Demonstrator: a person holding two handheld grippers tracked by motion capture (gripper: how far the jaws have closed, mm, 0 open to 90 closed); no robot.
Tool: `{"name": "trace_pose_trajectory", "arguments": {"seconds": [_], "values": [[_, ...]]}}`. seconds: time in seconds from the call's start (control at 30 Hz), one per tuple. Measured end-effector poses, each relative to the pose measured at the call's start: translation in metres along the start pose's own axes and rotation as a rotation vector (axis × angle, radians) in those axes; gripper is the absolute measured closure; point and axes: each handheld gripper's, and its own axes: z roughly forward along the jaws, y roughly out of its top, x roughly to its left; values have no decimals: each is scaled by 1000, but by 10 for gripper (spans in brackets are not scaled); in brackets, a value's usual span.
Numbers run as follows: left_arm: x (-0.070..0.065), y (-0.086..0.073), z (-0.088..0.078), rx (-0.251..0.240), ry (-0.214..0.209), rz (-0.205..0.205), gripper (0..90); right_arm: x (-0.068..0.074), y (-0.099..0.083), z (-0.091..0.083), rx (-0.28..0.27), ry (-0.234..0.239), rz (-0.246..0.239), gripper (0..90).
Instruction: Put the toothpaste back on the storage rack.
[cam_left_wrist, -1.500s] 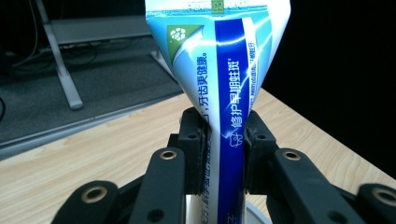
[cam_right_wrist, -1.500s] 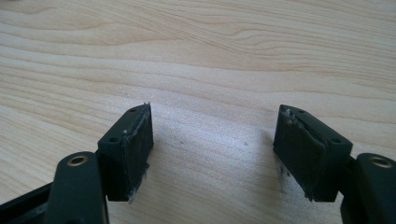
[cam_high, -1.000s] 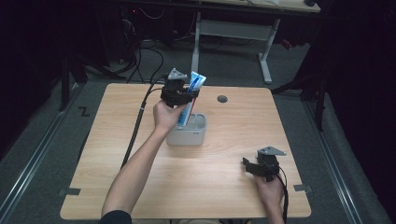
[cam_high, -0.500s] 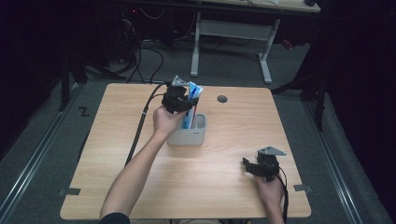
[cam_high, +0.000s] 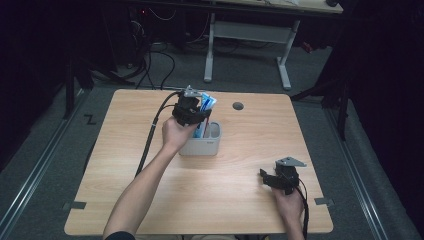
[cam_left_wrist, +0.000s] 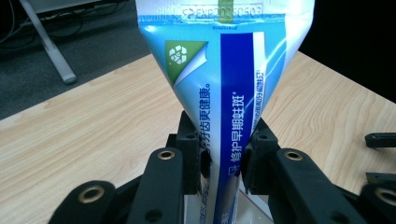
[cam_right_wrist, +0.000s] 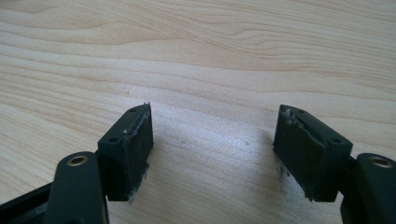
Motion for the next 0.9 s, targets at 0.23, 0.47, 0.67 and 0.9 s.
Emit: {"name": "trace_pose_trajectory", "arguments": {"seconds": [0.23, 0.47, 0.67, 0.9], "values": [[1, -6, -1, 11, 4, -4, 726, 0, 0, 0, 0, 0, 0, 283], [-3, -8, -2, 38, 29, 42, 724, 0, 0, 0, 0, 0, 1, 284], [0, -16, -1, 49, 32, 28, 722, 0, 0, 0, 0, 0, 1, 283], [2, -20, -2, 59, 33, 17, 719, 0, 0, 0, 0, 0, 1, 283]]}}
